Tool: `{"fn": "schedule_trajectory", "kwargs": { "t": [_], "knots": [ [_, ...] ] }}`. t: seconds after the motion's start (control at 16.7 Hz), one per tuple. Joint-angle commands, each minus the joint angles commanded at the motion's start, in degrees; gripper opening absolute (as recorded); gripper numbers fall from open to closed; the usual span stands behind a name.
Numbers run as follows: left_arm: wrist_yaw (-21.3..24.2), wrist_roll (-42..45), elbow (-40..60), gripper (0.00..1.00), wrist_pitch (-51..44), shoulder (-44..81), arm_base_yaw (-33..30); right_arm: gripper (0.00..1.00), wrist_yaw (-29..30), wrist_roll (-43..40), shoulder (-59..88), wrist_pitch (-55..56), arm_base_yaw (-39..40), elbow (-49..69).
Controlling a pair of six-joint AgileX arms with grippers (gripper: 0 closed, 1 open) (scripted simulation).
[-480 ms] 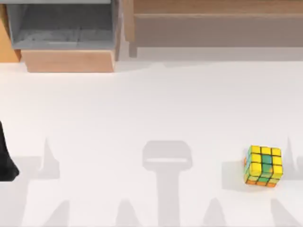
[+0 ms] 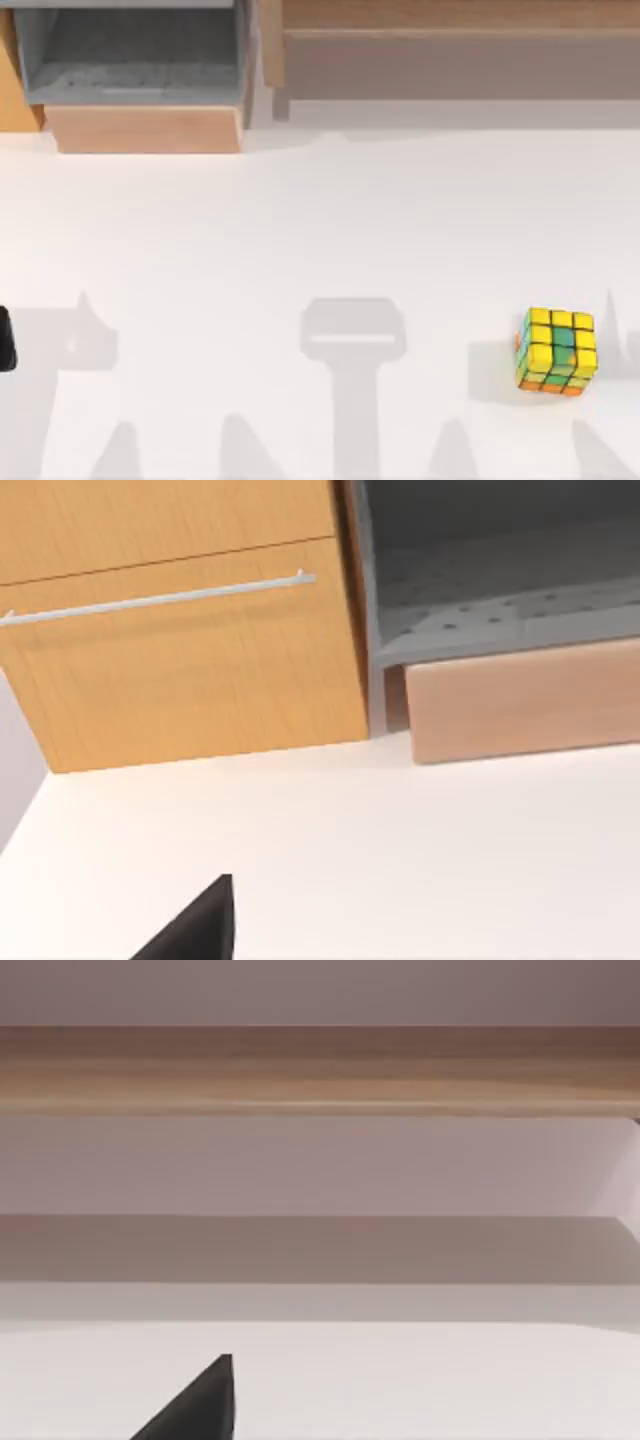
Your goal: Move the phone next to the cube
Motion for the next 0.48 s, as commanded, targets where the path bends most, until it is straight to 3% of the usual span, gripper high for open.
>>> {"fn": "schedule_trajectory", "kwargs": {
  "t": [0.48],
  "knots": [
    [0.11,21.06,22.03,1.00,-17.21,40.92,6.54,1.00,0.00,0.00,0.00,0.00,0.00,0.00]
  ]
}}
